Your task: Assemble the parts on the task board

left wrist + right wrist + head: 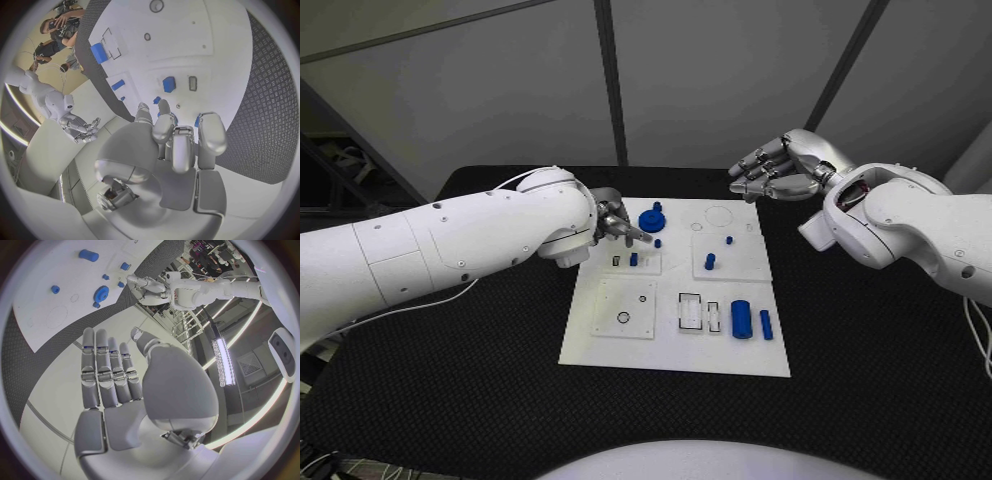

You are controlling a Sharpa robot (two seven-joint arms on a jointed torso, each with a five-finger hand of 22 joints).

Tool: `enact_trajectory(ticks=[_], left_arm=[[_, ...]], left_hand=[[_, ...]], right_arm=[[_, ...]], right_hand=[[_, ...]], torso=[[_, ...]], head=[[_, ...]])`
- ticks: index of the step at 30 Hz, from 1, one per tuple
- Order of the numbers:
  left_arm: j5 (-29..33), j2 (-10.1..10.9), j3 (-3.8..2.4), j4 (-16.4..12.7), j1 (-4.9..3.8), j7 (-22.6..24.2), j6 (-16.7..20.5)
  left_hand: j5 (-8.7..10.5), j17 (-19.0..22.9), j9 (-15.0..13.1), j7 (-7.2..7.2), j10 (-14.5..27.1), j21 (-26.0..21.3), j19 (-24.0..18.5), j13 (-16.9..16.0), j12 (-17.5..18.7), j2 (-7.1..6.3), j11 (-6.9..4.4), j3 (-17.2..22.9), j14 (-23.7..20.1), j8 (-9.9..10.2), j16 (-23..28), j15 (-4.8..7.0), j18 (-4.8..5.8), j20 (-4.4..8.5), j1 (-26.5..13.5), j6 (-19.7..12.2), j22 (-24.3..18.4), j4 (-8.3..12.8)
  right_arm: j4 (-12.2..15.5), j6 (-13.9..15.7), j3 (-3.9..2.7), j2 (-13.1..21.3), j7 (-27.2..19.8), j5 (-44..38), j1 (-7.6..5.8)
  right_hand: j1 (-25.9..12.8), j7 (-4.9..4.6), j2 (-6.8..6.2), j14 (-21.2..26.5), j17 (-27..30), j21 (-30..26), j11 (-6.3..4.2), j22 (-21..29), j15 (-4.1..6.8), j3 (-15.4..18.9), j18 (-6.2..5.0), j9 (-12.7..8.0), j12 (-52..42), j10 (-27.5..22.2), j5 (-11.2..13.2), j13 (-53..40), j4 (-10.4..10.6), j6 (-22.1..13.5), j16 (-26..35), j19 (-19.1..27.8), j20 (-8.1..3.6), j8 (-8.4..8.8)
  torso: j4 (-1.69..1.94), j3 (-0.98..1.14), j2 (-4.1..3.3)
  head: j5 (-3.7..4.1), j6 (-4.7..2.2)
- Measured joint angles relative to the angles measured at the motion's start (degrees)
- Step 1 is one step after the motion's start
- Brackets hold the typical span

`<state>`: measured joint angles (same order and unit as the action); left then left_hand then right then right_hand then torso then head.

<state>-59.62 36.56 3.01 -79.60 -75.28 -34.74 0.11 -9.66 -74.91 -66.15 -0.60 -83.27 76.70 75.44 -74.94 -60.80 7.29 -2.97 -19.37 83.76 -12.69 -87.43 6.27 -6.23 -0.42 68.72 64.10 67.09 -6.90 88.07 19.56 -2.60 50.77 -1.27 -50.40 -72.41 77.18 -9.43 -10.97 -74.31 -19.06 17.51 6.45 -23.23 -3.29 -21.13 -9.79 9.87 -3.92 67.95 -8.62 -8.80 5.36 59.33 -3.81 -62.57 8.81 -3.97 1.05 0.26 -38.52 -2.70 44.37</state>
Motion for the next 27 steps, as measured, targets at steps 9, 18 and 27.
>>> enact_trajectory(ticks=[9, 18, 27], left_arm=[[0.1, 0.4, -4.73, 1.1, -1.23, -0.3, -1.9], [1.3, -4.3, -2.92, 12.8, -3.81, -0.3, -6.7], [1.5, -7.7, -0.17, 20.5, -3.73, 0.4, -9.9]], left_hand=[[1.03, 0.0, 1.2, -1.04, 1.4, -1.9, -1.7, 2.1, 4.6, -0.86, 0.78, -0.2, 0.3, 2.8, 0.9, -0.37, 0.0, -0.64, 2.0, -2.4, -2.8, -2.1], [1.03, 0.0, 10.6, -2.79, 2.6, -3.1, -2.8, 3.6, 7.6, -0.65, 1.98, -0.4, 0.4, 8.8, 1.2, -1.86, 0.0, -1.75, 4.9, -4.2, -4.2, -3.2], [1.03, 0.0, 12.4, -2.99, 2.4, -3.3, -2.8, 3.3, 7.6, -0.58, 2.19, -0.5, 0.3, 8.8, 1.2, -1.98, 0.0, -1.75, 5.4, -4.0, -4.2, -3.9]], right_arm=[[-0.1, 0.0, 0.0, 0.1, 0.0, 0.0, 0.0], [-0.1, -0.1, 0.0, -0.2, 0.0, 0.0, 0.0], [-0.1, -0.1, 0.0, -0.3, 0.0, 0.0, 0.0]], right_hand=[[0.0, 0.0, 0.0, 0.2, 0.2, -0.3, 0.2, 0.3, -0.2, 0.2, 0.0, 0.0, 0.0, -0.2, 0.0, 0.1, -0.2, 0.0, 0.0, 0.0, 0.0, 0.0], [0.0, 0.0, 0.0, 0.4, 0.3, -0.5, 0.2, 0.5, -0.41, 0.2, 0.0, 0.0, 0.0, -0.2, 0.0, 0.2, -0.2, 0.0, 0.0, 0.0, 0.0, 0.0], [0.0, 0.0, -0.01, 0.4, 0.4, -0.7, 0.2, 0.5, -0.41, 0.2, 0.0, 0.0, 0.0, -0.2, 0.0, 0.2, -0.2, 0.0, 0.0, 0.0, 0.0, 0.0]], torso=[[-0.05, 0.0, -0.05], [-0.06, -0.01, -0.13], [-0.41, -0.14, -0.53]], head=[[0.06, -0.32], [-0.38, -0.79], [-0.82, -1.22]])
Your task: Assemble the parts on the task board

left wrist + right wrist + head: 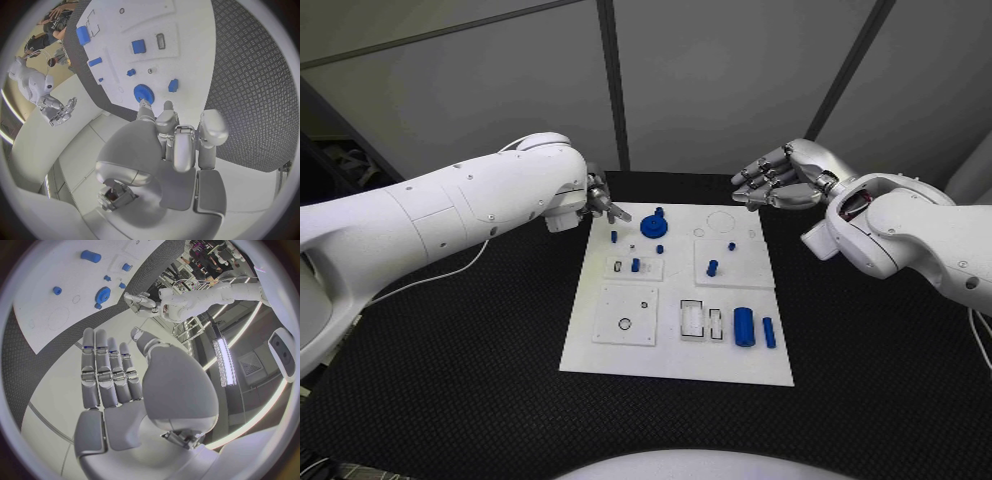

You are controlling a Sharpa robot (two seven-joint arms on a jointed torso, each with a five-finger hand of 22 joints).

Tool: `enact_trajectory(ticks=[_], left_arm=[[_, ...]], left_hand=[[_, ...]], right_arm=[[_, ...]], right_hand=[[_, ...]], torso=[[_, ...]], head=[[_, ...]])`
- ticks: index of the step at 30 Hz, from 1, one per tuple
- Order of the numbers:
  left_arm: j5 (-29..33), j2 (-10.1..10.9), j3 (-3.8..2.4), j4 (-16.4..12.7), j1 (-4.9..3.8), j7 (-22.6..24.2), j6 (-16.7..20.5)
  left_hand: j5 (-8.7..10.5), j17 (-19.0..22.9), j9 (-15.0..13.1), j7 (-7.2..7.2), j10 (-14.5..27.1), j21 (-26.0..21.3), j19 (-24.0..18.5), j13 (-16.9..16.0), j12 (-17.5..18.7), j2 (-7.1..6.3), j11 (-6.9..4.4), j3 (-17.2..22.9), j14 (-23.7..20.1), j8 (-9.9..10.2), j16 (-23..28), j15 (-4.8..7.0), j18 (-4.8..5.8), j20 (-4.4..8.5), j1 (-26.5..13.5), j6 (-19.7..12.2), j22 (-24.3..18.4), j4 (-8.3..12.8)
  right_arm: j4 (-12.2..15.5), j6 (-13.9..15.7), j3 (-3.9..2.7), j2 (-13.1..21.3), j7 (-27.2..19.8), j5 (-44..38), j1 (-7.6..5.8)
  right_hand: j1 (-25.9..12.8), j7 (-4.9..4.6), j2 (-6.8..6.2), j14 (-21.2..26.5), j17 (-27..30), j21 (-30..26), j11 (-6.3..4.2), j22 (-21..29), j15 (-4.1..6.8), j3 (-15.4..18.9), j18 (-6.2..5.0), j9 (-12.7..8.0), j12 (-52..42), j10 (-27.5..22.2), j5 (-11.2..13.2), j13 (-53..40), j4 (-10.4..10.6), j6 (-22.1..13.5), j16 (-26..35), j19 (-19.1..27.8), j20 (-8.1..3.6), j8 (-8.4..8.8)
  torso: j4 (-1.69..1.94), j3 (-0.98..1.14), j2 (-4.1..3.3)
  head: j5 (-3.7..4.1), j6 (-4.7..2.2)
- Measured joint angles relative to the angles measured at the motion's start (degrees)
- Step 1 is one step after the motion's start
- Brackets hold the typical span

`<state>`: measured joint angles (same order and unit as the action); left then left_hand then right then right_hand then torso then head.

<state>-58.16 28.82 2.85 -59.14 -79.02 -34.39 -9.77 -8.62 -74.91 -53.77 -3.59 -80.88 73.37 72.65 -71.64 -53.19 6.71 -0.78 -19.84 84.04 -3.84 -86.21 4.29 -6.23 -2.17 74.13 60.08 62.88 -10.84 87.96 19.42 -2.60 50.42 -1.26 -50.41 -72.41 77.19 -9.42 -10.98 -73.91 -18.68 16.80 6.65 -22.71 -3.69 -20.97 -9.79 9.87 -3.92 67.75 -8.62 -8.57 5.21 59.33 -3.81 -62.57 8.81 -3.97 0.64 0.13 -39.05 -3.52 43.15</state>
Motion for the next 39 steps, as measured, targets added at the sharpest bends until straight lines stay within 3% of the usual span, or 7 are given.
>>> enact_trajectory(ticks=[6, 11, 22, 39], left_arm=[[-0.6, -1.4, 0.48, 3.8, 0.86, 0.5, -1.5], [-1.1, -1.9, 0.54, 4.9, 1.13, 0.9, -2.1], [-1.6, -2.3, 0.57, 5.3, 1.39, 1.5, -3.7], [-1.8, -1.9, 0.57, 4.7, 1.46, 1.5, -5.8]], left_hand=[[0.0, 0.0, 1.1, 0.01, 0.0, 0.0, 0.0, -0.1, -0.2, 0.0, 0.0, -0.4, -0.1, 0.0, 0.0, -0.09, -0.01, 0.0, 0.0, 0.4, 0.0, -1.2], [0.0, 0.0, 1.4, -0.19, 0.0, 0.0, 0.0, -0.2, -0.2, 0.0, 0.0, -0.5, -0.1, 0.0, 0.0, -0.09, -0.01, 0.0, 0.0, 0.6, 0.0, -1.3], [0.0, 0.0, 1.9, 0.28, 0.0, 0.0, 0.0, -0.3, -0.5, 0.0, 0.0, -0.4, -0.1, 0.0, 0.0, -0.08, -0.01, 0.0, 0.0, 1.6, 0.1, -1.5], [0.0, 0.0, 0.7, 0.95, -0.2, 0.0, 0.0, -0.3, -0.5, 0.3, -0.23, 0.2, -0.1, -1.8, 0.0, -0.08, -0.01, 0.0, 0.9, 3.4, 0.5, -1.2]], right_arm=[[0.0, 0.0, 0.0, -0.2, 0.0, 0.0, 0.0], [-0.1, -0.1, 0.0, -0.4, 0.0, 0.0, 0.0], [-0.3, -0.2, 0.0, -0.5, 0.0, 0.0, 0.01], [-0.4, -0.3, 0.0, -0.6, 0.0, 0.0, 0.01]], right_hand=[[0.0, 0.0, 0.0, 0.0, 0.0, 0.0, 0.0, 0.0, 0.0, 0.0, 0.0, 0.0, 0.0, 0.0, 0.0, 0.0, 0.0, 0.0, 0.0, 0.0, 0.0, 0.0], [0.0, 0.0, 0.0, 0.0, 0.0, 0.0, 0.0, 0.0, 0.0, 0.0, 0.0, 0.0, 0.0, 0.0, 0.0, 0.0, 0.0, 0.0, 0.0, 0.0, 0.0, 0.0], [0.0, 0.0, 0.0, 0.0, 0.0, 0.0, 0.0, 0.0, 0.0, 0.0, 0.0, 0.0, 0.0, 0.0, 0.0, 0.0, 0.0, 0.0, 0.0, 0.0, 0.0, 0.0], [0.0, 0.0, 0.0, 0.2, 0.1, -0.3, 0.0, 0.2, 0.22, 0.0, 0.0, 0.0, 0.0, -0.4, -0.2, 0.1, 0.0, 0.0, 0.0, -0.2, 0.2, 0.0]], torso=[[-0.15, -0.08, -0.24], [-0.16, -0.12, -0.26], [-0.19, -0.05, -0.22], [-0.15, -0.04, -0.18]], head=[[-0.17, -0.15], [-0.21, -0.08], [-0.35, 0.22], [-0.41, 0.38]])
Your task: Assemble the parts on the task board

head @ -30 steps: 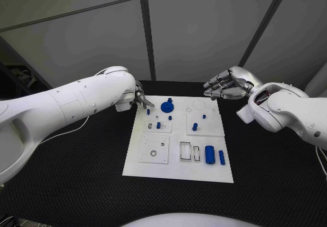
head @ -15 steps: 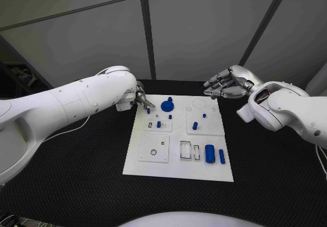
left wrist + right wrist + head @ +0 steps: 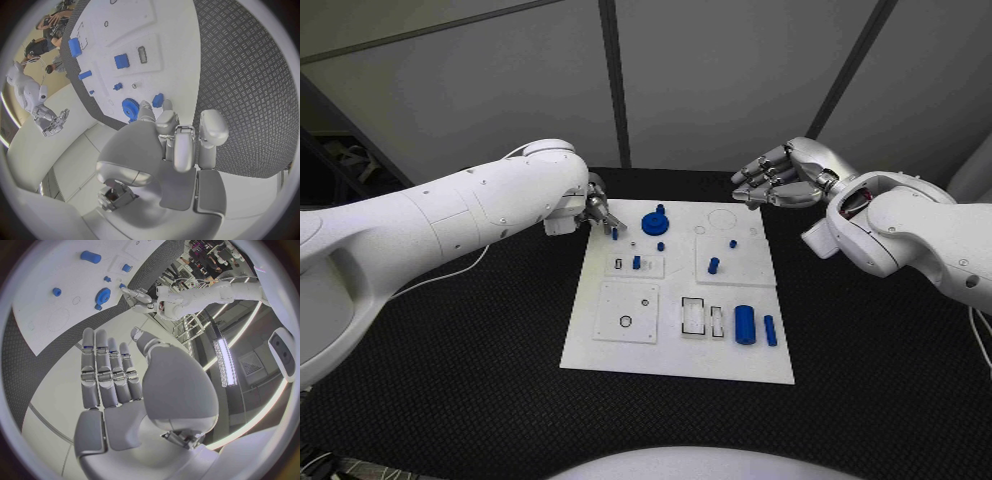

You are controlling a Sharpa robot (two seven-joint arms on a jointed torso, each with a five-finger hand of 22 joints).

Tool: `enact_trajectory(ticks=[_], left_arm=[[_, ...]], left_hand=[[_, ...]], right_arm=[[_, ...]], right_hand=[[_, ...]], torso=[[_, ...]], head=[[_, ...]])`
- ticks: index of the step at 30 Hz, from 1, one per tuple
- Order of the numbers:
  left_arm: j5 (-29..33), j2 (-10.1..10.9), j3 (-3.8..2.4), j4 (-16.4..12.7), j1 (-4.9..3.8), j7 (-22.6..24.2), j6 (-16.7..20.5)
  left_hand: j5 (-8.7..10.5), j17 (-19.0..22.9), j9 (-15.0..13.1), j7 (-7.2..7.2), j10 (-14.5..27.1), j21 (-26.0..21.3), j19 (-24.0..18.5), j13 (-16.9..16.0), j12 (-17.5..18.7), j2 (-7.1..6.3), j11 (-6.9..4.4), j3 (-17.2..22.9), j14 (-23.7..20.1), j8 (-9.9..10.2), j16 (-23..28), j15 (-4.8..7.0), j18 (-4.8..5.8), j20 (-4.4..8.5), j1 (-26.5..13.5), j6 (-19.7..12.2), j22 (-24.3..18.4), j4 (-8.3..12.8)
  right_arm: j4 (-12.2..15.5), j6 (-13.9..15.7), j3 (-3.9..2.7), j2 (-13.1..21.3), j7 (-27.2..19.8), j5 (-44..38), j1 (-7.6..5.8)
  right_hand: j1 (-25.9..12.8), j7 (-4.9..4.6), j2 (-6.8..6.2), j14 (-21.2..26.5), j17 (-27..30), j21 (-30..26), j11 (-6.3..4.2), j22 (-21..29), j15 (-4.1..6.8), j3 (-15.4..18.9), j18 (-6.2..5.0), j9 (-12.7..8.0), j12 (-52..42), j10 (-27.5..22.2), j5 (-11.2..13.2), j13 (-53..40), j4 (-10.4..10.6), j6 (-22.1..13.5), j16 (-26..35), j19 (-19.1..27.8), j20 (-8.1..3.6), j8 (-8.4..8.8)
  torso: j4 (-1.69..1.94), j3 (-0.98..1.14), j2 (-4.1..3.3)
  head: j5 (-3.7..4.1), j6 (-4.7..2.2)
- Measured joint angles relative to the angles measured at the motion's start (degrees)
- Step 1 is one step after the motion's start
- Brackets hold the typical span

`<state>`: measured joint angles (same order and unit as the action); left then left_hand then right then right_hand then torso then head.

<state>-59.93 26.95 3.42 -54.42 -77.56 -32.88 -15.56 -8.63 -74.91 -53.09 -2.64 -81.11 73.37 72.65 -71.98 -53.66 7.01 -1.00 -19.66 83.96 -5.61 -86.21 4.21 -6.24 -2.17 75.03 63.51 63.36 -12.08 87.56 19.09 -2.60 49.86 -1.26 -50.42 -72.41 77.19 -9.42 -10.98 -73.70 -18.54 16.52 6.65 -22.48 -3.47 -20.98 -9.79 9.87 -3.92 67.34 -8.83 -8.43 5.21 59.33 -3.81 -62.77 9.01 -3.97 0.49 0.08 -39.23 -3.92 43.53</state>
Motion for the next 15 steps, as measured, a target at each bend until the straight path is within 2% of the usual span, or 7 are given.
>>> enact_trajectory(ticks=[9, 10, 11, 13, 15], left_arm=[[0.0, 0.0, 0.0, -0.5, 0.0, 0.0, -0.5], [0.0, 0.0, 0.0, -0.5, 0.01, 0.0, -0.5], [0.0, 0.0, 0.0, -0.5, 0.01, 0.0, -0.5], [0.0, 0.1, 0.0, -0.5, 0.01, 0.0, -0.5], [0.0, 0.1, 0.0, -0.5, 0.01, 0.1, -0.4]], left_hand=[[-0.45, 0.0, -1.3, 0.19, 0.0, 0.0, 0.0, 0.0, 0.0, 0.71, -0.01, 1.1, 0.0, -0.9, 0.0, 0.0, 0.0, 0.0, 1.6, 0.2, 0.0, 0.7], [-0.45, 0.0, -1.7, 0.19, 0.0, 0.0, 0.0, 0.0, 0.0, 1.38, -0.29, 1.4, 0.0, -1.2, 0.0, 0.04, 0.0, 0.0, 2.3, 0.2, 0.1, 1.1], [-0.45, 0.0, -1.8, 0.19, 0.0, 0.0, 0.0, 0.0, 0.0, 1.4, -0.41, 1.5, 0.1, -1.2, 0.0, 0.12, 0.0, 0.0, 2.3, 0.2, 0.1, 1.1], [-0.44, 0.0, -2.3, 0.19, 0.0, 0.0, 0.1, 0.0, 0.0, 2.26, -0.42, 2.2, 0.1, -1.4, 0.0, 0.33, 0.0, 0.13, 3.2, 0.2, 0.2, 1.5], [-0.44, 0.0, -2.7, 0.32, 0.0, 0.0, 0.2, 0.0, 0.0, 2.35, -0.42, 2.7, 0.0, -1.4, 0.0, 0.41, 0.0, 0.23, 4.0, 0.0, 0.3, 2.1]], right_arm=[[0.0, -0.1, 0.0, -0.1, 0.0, 0.0, 0.0], [-0.1, -0.1, 0.0, -0.1, 0.0, 0.0, 0.0], [-0.1, -0.1, 0.0, -0.1, 0.0, 0.0, 0.0], [-0.1, -0.1, 0.0, -0.1, 0.0, 0.0, 0.0], [-0.1, -0.1, 0.0, -0.1, 0.0, 0.0, 0.0]], right_hand=[[0.0, 0.0, 0.0, 0.0, 0.0, 0.0, 0.0, 0.0, 0.0, 0.0, 0.0, 0.0, 0.0, 0.0, 0.0, 0.0, 0.0, 0.0, 0.0, 0.0, 0.0, 0.0], [0.0, 0.0, 0.0, 0.0, 0.0, 0.0, 0.0, 0.0, 0.0, 0.0, -0.01, 0.0, 0.0, 0.0, 0.0, 0.0, 0.0, 0.0, 0.0, 0.0, 0.0, 0.0], [0.0, 0.0, 0.0, 0.0, 0.0, 0.0, 0.0, 0.0, 0.0, 0.0, 0.0, 0.0, 0.0, 0.0, 0.0, 0.0, 0.0, 0.0, 0.0, 0.0, 0.0, 0.0], [0.0, 0.0, 0.0, 0.0, 0.0, 0.0, 0.0, 0.0, 0.0, 0.0, 0.0, 0.0, 0.0, 0.0, 0.0, 0.0, 0.0, 0.0, 0.0, 0.0, 0.0, 0.0], [0.0, 0.0, 0.0, 0.0, 0.0, 0.0, 0.0, 0.0, 0.0, 0.0, 0.0, 0.0, 0.0, 0.0, 0.0, 0.0, 0.0, 0.0, 0.0, 0.0, 0.0, 0.0]], torso=[[0.01, -0.02, -0.01], [0.0, -0.02, -0.01], [0.01, -0.02, -0.01], [0.0, -0.02, -0.01], [0.0, -0.02, -0.02]], head=[[-0.03, 0.15], [-0.03, 0.18], [-0.03, 0.19], [-0.04, 0.22], [-0.04, 0.24]])
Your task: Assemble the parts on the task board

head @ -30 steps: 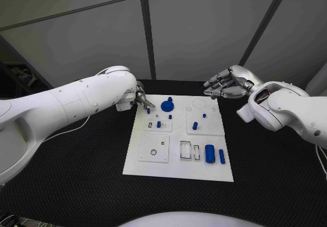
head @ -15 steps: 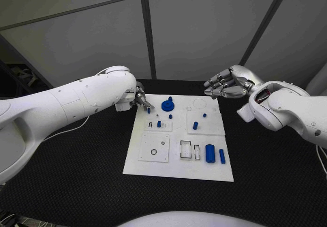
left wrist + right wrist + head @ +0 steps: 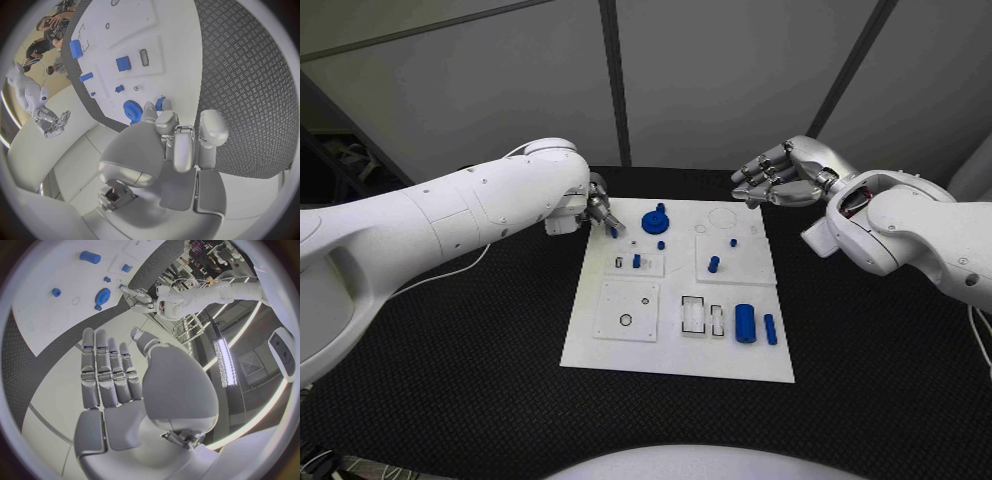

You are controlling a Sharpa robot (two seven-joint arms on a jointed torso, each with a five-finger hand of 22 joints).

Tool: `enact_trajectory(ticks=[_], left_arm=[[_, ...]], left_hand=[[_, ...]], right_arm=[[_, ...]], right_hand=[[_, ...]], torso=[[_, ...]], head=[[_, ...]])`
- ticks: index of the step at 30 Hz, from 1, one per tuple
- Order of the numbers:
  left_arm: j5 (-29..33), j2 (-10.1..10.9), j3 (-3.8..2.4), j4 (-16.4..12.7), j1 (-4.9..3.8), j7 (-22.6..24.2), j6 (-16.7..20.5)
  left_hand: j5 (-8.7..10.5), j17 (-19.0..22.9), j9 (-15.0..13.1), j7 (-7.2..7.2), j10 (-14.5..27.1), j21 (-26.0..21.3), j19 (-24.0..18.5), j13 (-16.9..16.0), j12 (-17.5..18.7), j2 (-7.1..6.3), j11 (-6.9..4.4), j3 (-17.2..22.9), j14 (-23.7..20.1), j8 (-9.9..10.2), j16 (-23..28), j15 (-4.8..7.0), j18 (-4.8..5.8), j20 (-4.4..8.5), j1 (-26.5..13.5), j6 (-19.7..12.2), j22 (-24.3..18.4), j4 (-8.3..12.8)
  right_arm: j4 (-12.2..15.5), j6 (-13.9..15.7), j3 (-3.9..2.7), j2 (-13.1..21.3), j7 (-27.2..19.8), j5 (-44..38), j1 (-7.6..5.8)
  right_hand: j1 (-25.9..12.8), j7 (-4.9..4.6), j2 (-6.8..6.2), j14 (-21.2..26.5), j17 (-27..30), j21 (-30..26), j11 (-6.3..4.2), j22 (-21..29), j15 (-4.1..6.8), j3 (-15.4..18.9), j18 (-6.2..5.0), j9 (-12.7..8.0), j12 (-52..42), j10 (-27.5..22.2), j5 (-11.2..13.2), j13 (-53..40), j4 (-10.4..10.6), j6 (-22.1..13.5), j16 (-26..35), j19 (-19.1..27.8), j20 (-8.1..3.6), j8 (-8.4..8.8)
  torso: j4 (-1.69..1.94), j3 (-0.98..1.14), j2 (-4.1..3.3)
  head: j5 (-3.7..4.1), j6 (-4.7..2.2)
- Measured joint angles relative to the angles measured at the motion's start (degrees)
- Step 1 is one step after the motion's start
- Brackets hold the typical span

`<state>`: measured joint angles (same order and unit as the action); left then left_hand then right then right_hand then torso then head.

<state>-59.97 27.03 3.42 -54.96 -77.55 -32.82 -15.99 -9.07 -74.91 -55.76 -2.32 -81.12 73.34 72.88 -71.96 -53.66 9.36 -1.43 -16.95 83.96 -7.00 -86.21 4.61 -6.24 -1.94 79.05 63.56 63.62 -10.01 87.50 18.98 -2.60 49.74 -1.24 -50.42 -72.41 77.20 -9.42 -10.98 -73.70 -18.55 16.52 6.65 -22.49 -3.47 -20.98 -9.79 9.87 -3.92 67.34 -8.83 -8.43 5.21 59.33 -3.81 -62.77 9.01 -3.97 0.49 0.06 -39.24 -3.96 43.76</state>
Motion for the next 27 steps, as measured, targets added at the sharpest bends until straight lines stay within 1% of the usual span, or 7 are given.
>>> enact_trajectory(ticks=[6, 12, 15, 17, 23, 25, 27], left_arm=[[0.0, 0.0, -0.03, 0.1, -0.01, 0.2, 0.3], [0.0, -0.1, -0.05, 0.2, -0.05, 0.4, 0.5], [0.1, 0.2, -0.05, 0.1, -0.06, 0.6, 0.7], [0.2, 0.5, -0.05, -0.2, -0.06, 0.7, 0.9], [0.9, 2.0, 0.0, -1.9, 0.04, 1.1, 1.5], [1.4, 2.8, 0.0, -2.8, 0.05, 1.3, 1.8], [1.9, 3.5, 0.0, -3.8, 0.05, 1.4, 2.2]], left_hand=[[0.0, 0.0, -0.7, 0.31, 0.0, -0.2, 0.0, 0.1, 0.0, 1.31, 0.0, 1.3, 0.0, -0.2, 0.0, 0.0, 0.0, 0.0, 2.2, -0.3, 0.1, 1.9], [-1.09, 0.0, -0.8, 0.67, 0.0, -0.4, 0.0, 0.4, 0.5, 2.67, -0.39, 3.0, 0.0, 0.2, -0.3, -0.03, 0.0, 0.0, 5.3, -1.3, 0.1, 4.6], [-1.05, 0.0, -0.9, 0.06, 0.0, -0.4, -0.2, 0.6, 0.7, 2.94, -0.38, 3.0, 0.0, 0.4, -0.3, -0.05, 0.0, 0.21, 6.6, -2.0, 0.3, 4.6], [-0.99, 0.0, -1.3, -0.25, 0.0, -0.4, -0.2, 0.8, 1.1, 3.94, -0.36, 3.0, -0.1, 0.5, -0.3, -0.13, 0.0, 0.21, 8.2, -2.3, 0.4, 4.6], [-1.6, 0.0, -2.8, -0.37, 0.0, -0.4, -0.2, 1.3, 1.8, 3.98, -0.34, 4.8, -0.1, -0.1, -0.3, -0.14, 0.0, 0.21, 7.5, -2.4, 0.9, 2.8], [-3.11, 0.0, -3.6, -0.44, 0.1, -0.4, -0.2, 1.5, 2.0, 3.06, -0.28, 6.7, -0.1, -0.6, -0.3, -0.14, 0.0, 0.21, 4.7, -2.5, 1.1, 1.7], [-4.92, 0.0, -4.1, -0.56, 0.1, -0.4, -0.2, 1.6, 2.0, 0.27, -0.29, 14.3, -0.1, -0.7, -0.3, -0.14, 0.0, 0.21, -0.4, -2.3, 1.4, 3.7]], right_arm=[[0.0, 0.0, 0.0, 0.0, 0.0, 0.0, 0.0], [0.0, -0.1, 0.0, 0.0, 0.0, 0.0, 0.0], [0.0, -0.1, 0.0, 0.0, 0.0, 0.0, 0.0], [0.0, -0.1, 0.0, 0.0, 0.0, 0.0, 0.0], [0.0, -0.2, 0.0, 0.1, 0.0, 0.0, 0.0], [0.0, -0.2, 0.0, 0.1, 0.0, 0.0, 0.0], [0.0, -0.3, 0.0, 0.1, 0.1, 0.0, 0.0]], right_hand=[[0.0, 0.0, 0.0, 0.0, 0.0, 0.0, 0.0, 0.0, 0.0, 0.0, 0.0, 0.0, 0.0, 0.0, 0.0, 0.0, 0.0, 0.0, 0.0, 0.0, 0.0, 0.0], [0.0, 0.0, 0.0, 0.0, 0.0, 0.0, 0.0, 0.0, 0.0, 0.0, 0.0, 0.0, 0.0, 0.0, 0.0, 0.0, 0.0, 0.0, 0.0, 0.0, 0.0, 0.0], [0.0, 0.0, 0.0, 0.0, 0.0, 0.0, 0.0, 0.0, 0.0, 0.0, 0.0, 0.0, 0.0, 0.0, 0.0, 0.0, 0.0, 0.0, 0.0, 0.0, 0.0, 0.0], [0.0, 0.0, 0.0, 0.0, 0.0, 0.0, 0.0, 0.0, 0.0, 0.0, 0.0, 0.0, 0.0, 0.0, 0.0, 0.0, 0.0, 0.0, 0.0, 0.0, 0.0, 0.0], [0.0, 0.0, 0.0, 0.0, 0.0, 0.0, 0.0, 0.0, 0.0, 0.0, 0.0, 0.0, 0.0, 0.0, 0.0, 0.0, 0.0, 0.0, 0.0, 0.0, 0.0, 0.0], [0.0, 0.0, 0.0, 0.0, 0.0, 0.0, 0.0, 0.0, 0.0, 0.0, 0.0, 0.0, 0.0, 0.0, 0.0, 0.0, 0.0, 0.0, 0.0, 0.0, 0.0, 0.0], [0.0, 0.0, 0.0, 0.0, 0.0, 0.0, 0.0, 0.0, 0.0, 0.0, 0.0, 0.0, 0.0, 0.0, 0.0, 0.0, 0.0, 0.0, 0.0, 0.0, 0.0, 0.0]], torso=[[0.0, 0.02, -0.01], [-0.03, 0.02, -0.01], [-0.03, 0.03, -0.01], [-0.03, 0.04, 0.0], [0.04, 0.04, 0.04], [0.07, 0.05, 0.05], [0.1, 0.05, 0.07]], head=[[0.07, 0.05], [0.08, 0.15], [0.08, 0.18], [0.08, 0.18], [-0.07, 0.25], [-0.12, 0.26], [-0.2, 0.26]])
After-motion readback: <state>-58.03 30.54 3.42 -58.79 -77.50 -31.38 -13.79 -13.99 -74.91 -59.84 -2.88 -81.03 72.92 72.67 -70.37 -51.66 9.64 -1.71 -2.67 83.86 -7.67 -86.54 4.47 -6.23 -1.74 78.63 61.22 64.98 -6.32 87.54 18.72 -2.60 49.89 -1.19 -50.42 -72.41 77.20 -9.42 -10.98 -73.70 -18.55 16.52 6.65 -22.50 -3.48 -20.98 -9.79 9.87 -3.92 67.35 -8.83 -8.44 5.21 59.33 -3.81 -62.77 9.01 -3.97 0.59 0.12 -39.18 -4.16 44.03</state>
